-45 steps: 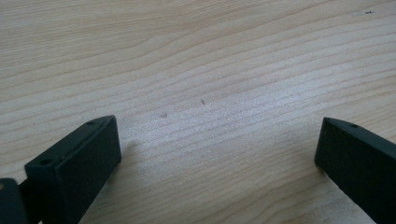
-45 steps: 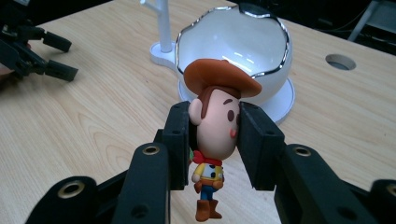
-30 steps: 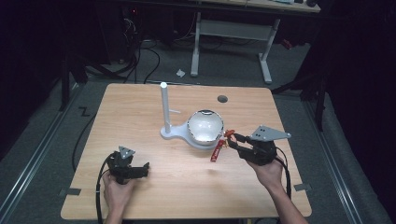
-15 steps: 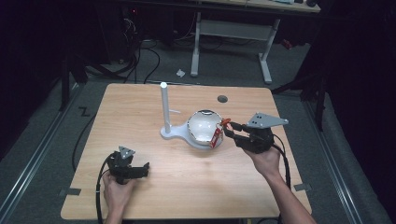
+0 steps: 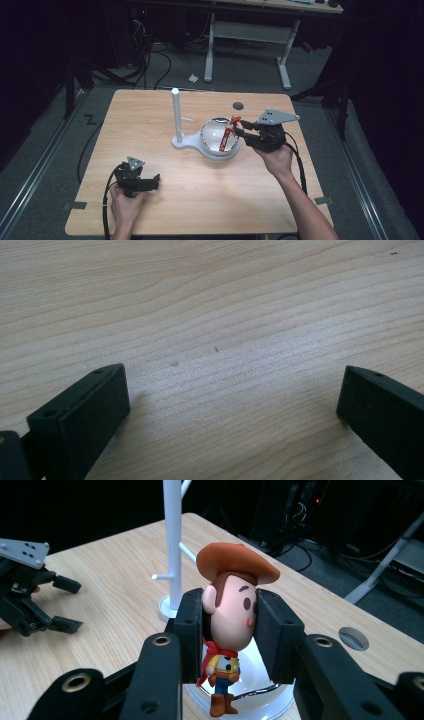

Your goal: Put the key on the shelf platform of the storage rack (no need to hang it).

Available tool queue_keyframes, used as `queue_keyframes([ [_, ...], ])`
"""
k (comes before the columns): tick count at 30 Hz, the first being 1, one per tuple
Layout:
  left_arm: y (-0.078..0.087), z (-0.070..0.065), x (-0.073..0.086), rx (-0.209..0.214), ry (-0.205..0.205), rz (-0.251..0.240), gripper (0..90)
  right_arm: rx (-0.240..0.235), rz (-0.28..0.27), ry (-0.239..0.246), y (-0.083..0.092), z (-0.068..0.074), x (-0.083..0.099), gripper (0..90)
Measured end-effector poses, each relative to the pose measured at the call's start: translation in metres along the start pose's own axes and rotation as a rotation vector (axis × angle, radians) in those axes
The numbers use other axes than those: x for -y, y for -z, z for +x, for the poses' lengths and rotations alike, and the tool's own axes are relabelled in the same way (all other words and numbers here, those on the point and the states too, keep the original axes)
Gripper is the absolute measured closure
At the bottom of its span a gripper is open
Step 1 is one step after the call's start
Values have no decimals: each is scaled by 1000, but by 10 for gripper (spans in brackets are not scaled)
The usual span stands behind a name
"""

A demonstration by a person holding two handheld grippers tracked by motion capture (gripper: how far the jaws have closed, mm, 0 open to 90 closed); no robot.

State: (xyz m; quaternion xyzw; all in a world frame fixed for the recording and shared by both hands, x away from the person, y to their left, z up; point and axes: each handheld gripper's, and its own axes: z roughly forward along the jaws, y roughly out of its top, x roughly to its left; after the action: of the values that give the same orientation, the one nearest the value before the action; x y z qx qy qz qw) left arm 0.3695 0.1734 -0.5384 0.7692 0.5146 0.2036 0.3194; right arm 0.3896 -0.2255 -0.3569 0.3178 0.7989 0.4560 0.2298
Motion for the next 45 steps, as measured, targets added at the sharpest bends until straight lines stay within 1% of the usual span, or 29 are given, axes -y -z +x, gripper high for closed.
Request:
queue_keyframes([
  [5,0,0,0,0,0,0,6,2,-4,-8,-9,-2,0,661],
  [12,0,0,0,0,0,0,6,8,-3,-9,-13,-5,-2,661],
  [19,0,0,0,0,0,0,6,11,-5,-6,-18,-5,-7,661],
  [21,0,0,0,0,0,0,6,11,5,-3,-22,-6,-7,661],
  [27,0,0,0,0,0,0,7,3,31,-15,-35,-6,-3,661],
  [33,0,0,0,0,0,0,7,-6,69,-3,-49,-2,3,661],
  [39,0,0,0,-1,1,-1,6,-21,96,-17,-63,-1,12,660],
  [42,0,0,0,0,1,0,7,-26,103,-16,-68,0,14,660],
  [45,0,0,0,0,1,-1,7,-17,121,-1,-73,1,16,660],
])
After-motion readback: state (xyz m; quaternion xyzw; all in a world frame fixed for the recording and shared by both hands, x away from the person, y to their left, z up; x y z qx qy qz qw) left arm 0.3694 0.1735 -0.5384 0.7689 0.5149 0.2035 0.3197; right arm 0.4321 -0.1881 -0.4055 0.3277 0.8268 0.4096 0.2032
